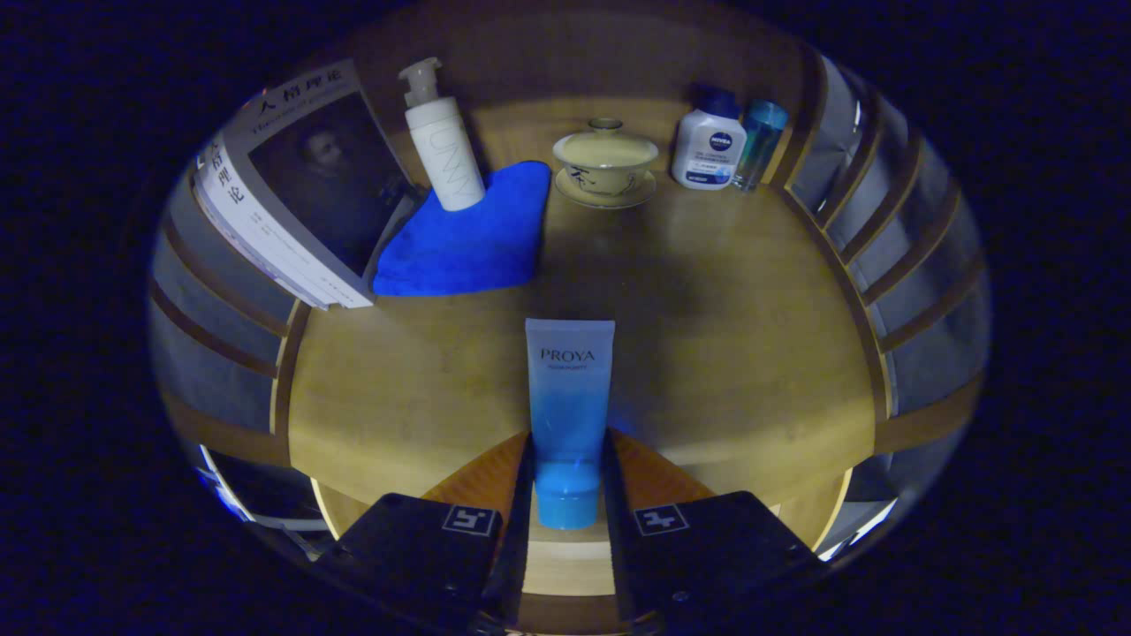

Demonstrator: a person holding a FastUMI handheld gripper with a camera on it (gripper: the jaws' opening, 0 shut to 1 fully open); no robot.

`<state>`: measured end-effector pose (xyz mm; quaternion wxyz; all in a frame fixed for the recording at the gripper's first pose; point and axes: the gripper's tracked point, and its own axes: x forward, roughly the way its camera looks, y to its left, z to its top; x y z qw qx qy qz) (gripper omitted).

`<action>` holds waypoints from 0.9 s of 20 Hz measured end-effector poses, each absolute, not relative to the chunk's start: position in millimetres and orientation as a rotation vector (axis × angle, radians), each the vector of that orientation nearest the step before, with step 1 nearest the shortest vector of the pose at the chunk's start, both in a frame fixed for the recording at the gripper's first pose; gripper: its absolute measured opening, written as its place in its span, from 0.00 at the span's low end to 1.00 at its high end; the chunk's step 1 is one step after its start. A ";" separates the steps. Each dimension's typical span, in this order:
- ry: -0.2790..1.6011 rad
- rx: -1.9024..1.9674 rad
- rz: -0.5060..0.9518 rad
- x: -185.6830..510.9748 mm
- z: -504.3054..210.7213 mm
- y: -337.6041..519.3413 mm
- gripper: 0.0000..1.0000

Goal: Pull open the drawer, take out the items inside it, and place them on the countertop above the cabinet.

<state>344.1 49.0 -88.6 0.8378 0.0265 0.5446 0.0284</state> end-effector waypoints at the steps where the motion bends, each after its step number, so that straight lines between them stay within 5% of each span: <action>1: 1.155 0.054 0.052 344.9 -90.3 47.4 0.44; 9: 1.094 0.064 0.008 350.4 -82.3 37.2 0.63; 18: 0.986 0.103 0.120 302.7 -50.3 61.0 0.66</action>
